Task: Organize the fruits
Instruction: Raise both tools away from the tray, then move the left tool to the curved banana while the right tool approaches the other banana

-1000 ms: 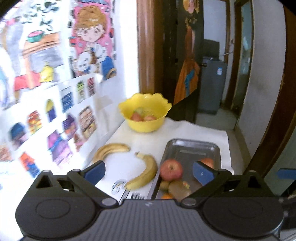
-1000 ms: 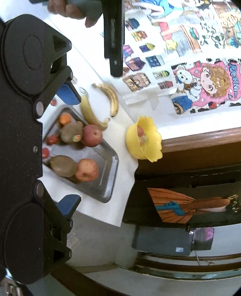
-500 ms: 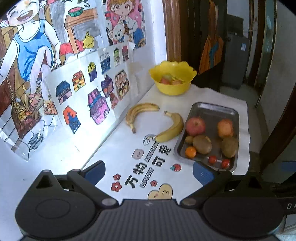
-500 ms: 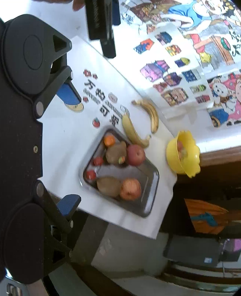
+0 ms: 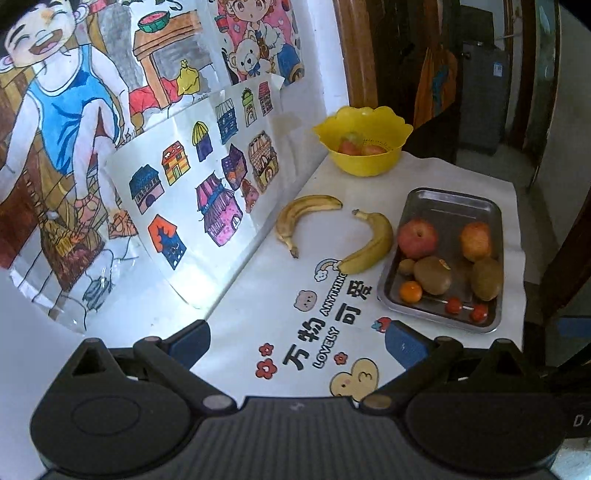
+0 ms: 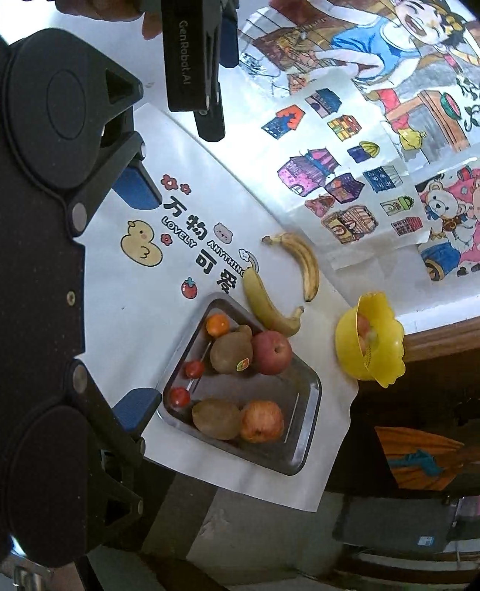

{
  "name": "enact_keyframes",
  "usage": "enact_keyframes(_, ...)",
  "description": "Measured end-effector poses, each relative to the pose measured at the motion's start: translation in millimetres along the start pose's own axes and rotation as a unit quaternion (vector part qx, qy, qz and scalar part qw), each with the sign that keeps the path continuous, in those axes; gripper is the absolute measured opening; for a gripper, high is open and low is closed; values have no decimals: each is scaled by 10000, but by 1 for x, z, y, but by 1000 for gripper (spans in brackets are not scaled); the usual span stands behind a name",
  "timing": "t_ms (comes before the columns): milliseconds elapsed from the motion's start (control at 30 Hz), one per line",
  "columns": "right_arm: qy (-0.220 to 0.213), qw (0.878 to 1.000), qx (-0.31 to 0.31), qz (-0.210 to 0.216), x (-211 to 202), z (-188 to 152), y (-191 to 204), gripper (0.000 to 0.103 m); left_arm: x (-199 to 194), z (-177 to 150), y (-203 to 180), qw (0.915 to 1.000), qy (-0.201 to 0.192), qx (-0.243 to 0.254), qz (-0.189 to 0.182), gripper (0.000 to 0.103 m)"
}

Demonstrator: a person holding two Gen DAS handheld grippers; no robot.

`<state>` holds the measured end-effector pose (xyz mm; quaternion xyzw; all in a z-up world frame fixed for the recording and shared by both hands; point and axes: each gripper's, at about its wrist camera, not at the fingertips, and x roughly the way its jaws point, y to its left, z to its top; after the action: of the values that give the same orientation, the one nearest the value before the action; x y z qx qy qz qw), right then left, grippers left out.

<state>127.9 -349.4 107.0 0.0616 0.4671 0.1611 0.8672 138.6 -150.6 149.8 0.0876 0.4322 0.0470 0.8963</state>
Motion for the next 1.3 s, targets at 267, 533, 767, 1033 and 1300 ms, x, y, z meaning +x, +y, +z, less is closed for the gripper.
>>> enact_keyframes(267,200,9983,454,-319,35,11,6,102,59,18,17,9997,158,94,131,102)
enact_keyframes(533,231,9939,953,-510,88,26,27,102,141,50,34,9982,126,583,-111,102)
enact_keyframes(767,-406,9908,906,-918,129,27,37,102,221,80,12,9940,-228,991,-414,102)
enact_keyframes(1033,-1314,9865,431,-880,168,35,25,102,293,97,-13,9873,-632,1399,-405,102)
enact_keyframes(1300,-1533,9820,616,-919,196,56,12,102,314,106,-18,9853,-794,1452,-417,102)
